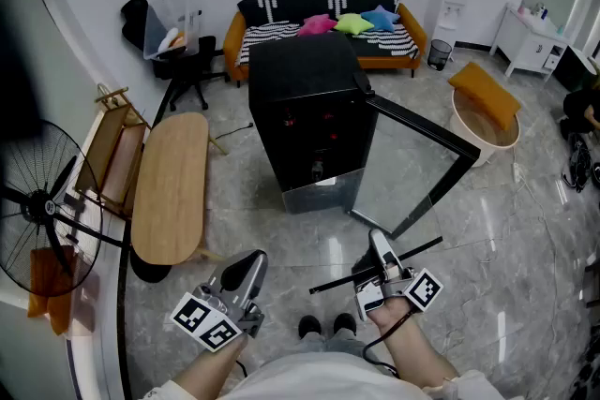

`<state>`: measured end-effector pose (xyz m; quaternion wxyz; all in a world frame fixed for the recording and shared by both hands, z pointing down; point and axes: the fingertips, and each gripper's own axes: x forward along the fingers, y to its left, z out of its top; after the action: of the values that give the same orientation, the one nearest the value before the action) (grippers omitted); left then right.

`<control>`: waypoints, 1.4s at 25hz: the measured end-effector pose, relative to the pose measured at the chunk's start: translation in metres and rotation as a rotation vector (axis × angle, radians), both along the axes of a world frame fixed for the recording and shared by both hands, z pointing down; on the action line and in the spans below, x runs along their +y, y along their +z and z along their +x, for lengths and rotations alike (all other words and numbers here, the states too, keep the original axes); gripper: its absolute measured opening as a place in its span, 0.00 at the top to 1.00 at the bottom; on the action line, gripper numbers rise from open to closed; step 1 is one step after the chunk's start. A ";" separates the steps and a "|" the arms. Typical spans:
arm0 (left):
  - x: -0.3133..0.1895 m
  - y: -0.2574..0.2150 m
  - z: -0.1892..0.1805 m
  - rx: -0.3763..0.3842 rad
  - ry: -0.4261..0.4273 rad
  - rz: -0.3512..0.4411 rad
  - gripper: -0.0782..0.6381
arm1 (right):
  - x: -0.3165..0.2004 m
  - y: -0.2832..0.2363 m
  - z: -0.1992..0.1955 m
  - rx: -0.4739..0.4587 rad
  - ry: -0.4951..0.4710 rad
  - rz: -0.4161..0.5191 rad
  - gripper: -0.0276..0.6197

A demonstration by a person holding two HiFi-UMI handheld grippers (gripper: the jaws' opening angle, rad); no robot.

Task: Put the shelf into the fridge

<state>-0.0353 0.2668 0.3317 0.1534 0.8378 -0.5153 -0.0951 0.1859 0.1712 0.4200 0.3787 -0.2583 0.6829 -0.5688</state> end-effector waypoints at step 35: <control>0.006 0.008 -0.010 -0.009 -0.015 -0.018 0.90 | -0.001 0.014 -0.019 -0.030 -0.026 -0.017 0.94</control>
<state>-0.0458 0.2725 0.3397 0.1581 0.8329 -0.5230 -0.0878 0.1670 0.1706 0.4339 0.3790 -0.2441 0.6756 -0.5833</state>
